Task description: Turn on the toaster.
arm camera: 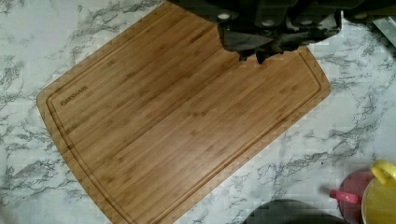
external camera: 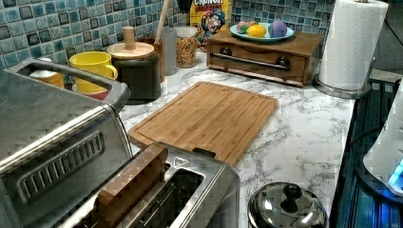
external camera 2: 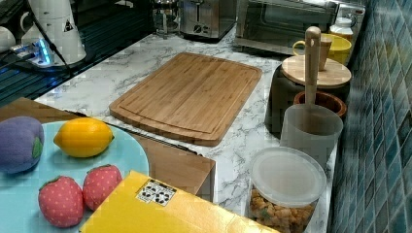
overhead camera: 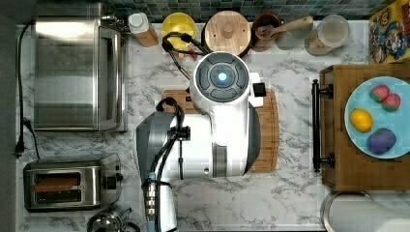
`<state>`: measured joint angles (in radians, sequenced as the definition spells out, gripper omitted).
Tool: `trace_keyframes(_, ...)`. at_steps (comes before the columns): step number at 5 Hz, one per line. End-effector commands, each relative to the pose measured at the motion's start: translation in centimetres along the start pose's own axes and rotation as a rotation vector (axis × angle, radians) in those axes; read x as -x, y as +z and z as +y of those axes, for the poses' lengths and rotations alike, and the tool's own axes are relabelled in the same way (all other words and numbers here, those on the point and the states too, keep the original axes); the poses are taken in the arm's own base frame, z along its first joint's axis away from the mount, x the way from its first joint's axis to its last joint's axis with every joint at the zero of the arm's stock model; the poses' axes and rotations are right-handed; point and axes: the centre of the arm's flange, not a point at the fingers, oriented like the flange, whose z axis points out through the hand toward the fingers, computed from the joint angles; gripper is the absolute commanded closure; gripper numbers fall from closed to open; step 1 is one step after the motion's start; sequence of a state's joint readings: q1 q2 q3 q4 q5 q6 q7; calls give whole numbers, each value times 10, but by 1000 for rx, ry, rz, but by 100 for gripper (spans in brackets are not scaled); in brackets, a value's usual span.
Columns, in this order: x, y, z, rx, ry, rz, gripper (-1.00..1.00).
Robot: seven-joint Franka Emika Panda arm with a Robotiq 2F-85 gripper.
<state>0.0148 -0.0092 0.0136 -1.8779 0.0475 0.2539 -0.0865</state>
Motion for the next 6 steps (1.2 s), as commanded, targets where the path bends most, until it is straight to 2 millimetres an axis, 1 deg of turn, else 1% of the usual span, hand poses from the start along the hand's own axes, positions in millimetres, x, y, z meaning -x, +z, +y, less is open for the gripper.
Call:
trace_keyframes(1,1,-1,-2,-3,-24,4,100)
trace_keyframes(2,8,11,-3,-22,-94,-33,100)
trace_keyframes(3,43,26,-12,-66,-193,-33,100)
trace_keyframes(4,79,28,-19,-134,-313,-15,100)
trace_keyframes(5,108,38,-31,-159,-425,-40,100)
trace_keyframes(6,157,40,-35,-138,-527,-67,100)
